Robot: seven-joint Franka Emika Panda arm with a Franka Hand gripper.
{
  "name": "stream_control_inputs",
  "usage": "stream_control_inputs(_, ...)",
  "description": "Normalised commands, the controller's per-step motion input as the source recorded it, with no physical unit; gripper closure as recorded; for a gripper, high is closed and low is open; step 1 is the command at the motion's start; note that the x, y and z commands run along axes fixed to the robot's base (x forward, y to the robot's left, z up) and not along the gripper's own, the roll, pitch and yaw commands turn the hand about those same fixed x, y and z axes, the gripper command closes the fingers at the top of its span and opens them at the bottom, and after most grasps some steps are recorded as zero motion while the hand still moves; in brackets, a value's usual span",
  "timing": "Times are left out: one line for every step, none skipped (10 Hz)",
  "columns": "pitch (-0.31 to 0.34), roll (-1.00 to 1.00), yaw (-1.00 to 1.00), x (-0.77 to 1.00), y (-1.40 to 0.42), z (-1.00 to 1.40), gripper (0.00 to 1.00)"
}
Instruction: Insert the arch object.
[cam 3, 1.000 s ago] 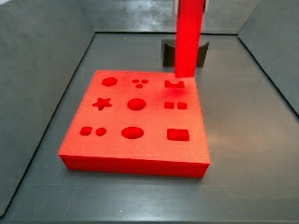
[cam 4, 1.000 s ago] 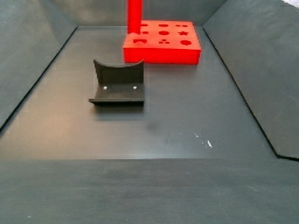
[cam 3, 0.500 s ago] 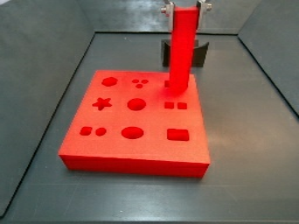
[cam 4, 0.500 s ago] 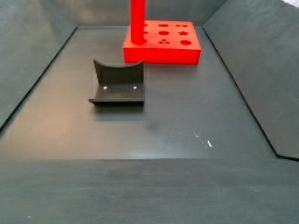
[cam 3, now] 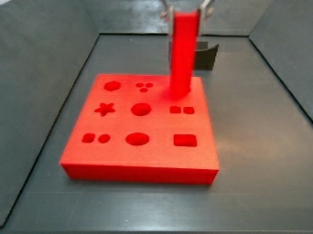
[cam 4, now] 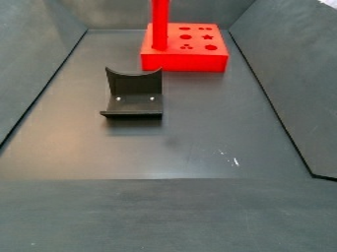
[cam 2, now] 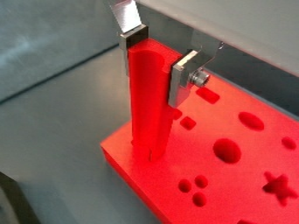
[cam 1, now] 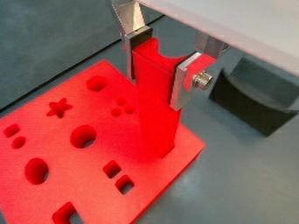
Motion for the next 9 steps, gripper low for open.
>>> stream_control_inputs(-0.004,-0.06,-0.03,-0.17,0.00,-0.25,1.00)
stream_control_inputs(-0.011,-0.02,0.00,-0.02,0.00,-0.29,1.00)
stream_control_inputs(-0.007,-0.05,0.00,0.02,-0.02,-0.42,1.00)
stream_control_inputs(-0.051,0.00,-0.03,0.07,-0.04,-0.74,1.00)
stream_control_inputs(-0.083,0.00,-0.03,0.10,-0.04,-0.85,1.00)
stream_control_inputs(-0.084,0.00,-0.06,0.15,-0.06,-0.91,1.00)
stream_control_inputs(-0.083,0.00,-0.08,0.17,-0.06,-0.93,1.00)
stream_control_inputs(-0.084,0.00,-0.09,0.21,-0.06,-0.79,1.00)
stream_control_inputs(0.000,0.00,-0.03,0.05,0.00,-0.08,1.00)
